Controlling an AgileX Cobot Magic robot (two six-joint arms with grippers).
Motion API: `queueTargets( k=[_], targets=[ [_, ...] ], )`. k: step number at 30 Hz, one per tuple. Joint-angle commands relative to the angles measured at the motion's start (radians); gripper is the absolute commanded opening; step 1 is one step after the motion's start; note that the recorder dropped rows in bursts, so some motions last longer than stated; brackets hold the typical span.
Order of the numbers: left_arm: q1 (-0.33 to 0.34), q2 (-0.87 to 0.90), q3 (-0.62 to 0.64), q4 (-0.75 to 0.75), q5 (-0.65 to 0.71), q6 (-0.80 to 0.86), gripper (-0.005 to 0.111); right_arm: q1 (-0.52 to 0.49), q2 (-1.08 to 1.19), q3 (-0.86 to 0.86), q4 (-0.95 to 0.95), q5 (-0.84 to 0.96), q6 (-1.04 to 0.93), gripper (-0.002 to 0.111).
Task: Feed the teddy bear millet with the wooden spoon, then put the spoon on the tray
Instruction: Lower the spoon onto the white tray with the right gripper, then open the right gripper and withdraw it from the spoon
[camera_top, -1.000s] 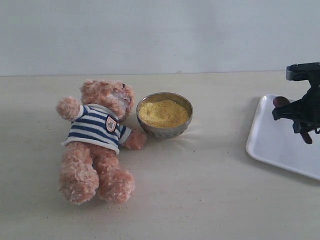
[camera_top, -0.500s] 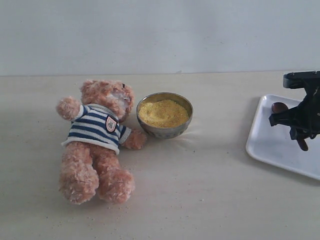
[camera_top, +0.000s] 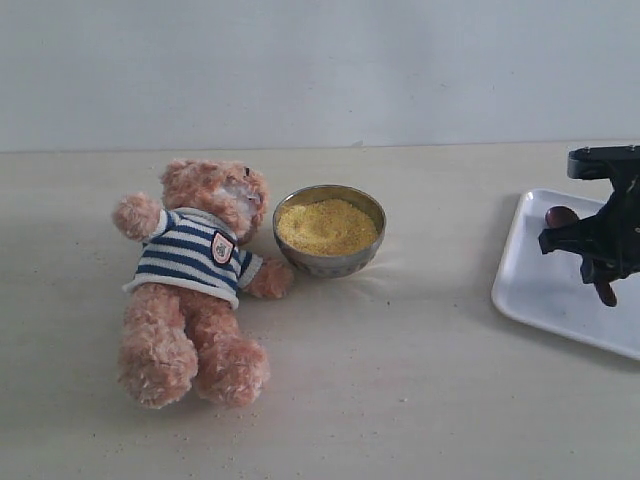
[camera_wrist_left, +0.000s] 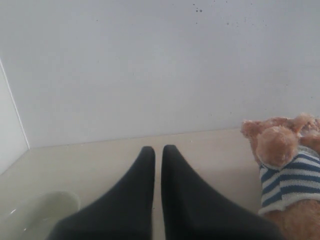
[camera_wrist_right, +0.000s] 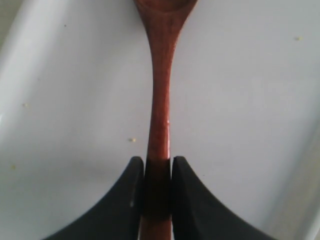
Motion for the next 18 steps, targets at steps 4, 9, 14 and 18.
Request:
queueTargets(
  k=[4, 9, 14, 18],
  targets=[
    [-0.002, -0.002, 0.003, -0.002, 0.007, 0.005, 0.005, -0.003, -0.002, 0.000, 0.000, 0.021, 0.006, 0.000],
    [-0.002, -0.002, 0.003, -0.002, 0.007, 0.005, 0.005, -0.003, -0.002, 0.000, 0.000, 0.026, 0.006, 0.010],
    [-0.002, -0.002, 0.003, -0.002, 0.007, 0.005, 0.005, -0.003, -0.002, 0.000, 0.000, 0.028, 0.008, 0.034],
    [-0.002, -0.002, 0.003, -0.002, 0.007, 0.005, 0.005, -0.003, -0.002, 0.000, 0.000, 0.028, 0.008, 0.039]
  ],
)
